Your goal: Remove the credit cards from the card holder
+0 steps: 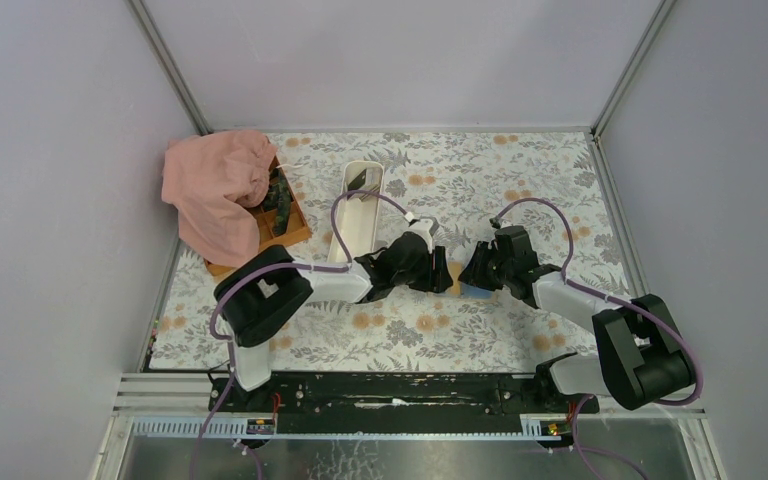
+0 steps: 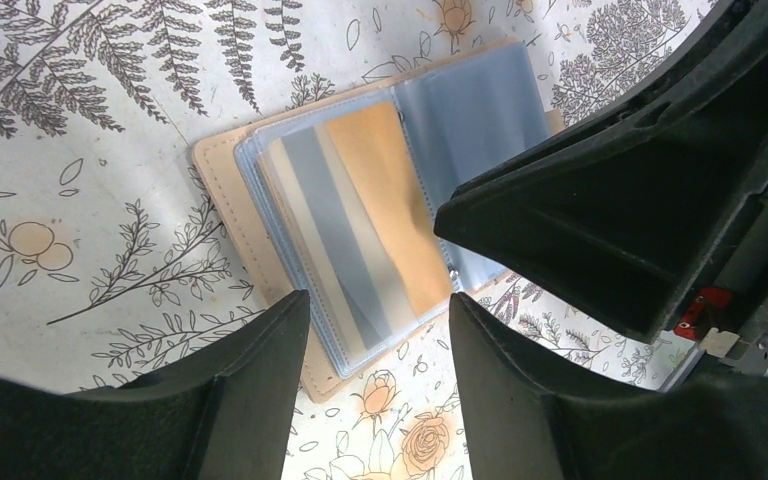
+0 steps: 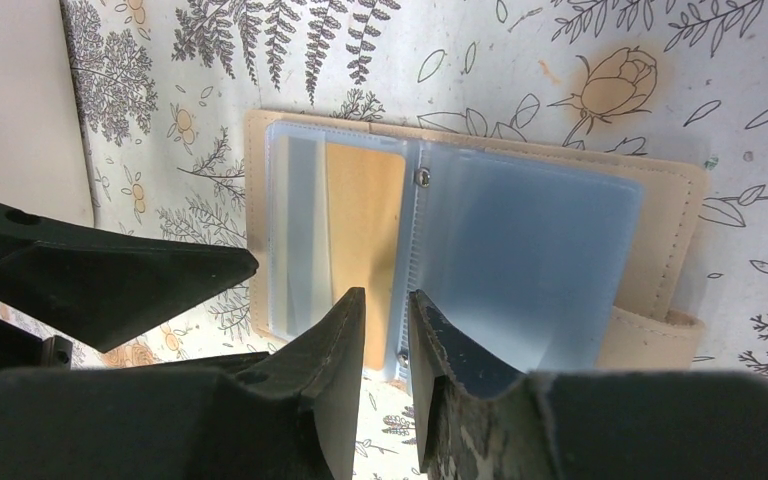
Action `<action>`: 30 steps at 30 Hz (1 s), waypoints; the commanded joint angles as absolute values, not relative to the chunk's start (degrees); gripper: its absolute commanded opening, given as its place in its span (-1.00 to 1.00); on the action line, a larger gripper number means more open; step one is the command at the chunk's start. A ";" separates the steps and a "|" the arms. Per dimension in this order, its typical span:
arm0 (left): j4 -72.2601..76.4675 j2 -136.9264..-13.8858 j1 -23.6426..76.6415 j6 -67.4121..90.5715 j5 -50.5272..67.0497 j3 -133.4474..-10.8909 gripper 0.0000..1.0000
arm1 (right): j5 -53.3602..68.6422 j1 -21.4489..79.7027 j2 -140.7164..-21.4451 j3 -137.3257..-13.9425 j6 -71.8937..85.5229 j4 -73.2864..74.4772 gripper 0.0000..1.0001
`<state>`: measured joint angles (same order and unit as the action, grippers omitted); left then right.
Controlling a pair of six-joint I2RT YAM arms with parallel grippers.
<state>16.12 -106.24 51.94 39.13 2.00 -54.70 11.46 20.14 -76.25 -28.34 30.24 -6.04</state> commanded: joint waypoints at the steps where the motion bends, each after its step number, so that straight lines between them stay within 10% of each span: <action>1: 17.64 -107.77 51.42 39.02 3.24 -55.46 0.22 | 11.21 20.48 -76.73 -30.19 29.43 -6.58 -0.41; 30: 19.54 -108.39 50.73 40.35 9.58 -58.11 0.21 | 12.51 20.57 -76.32 -30.08 30.38 -6.55 -0.27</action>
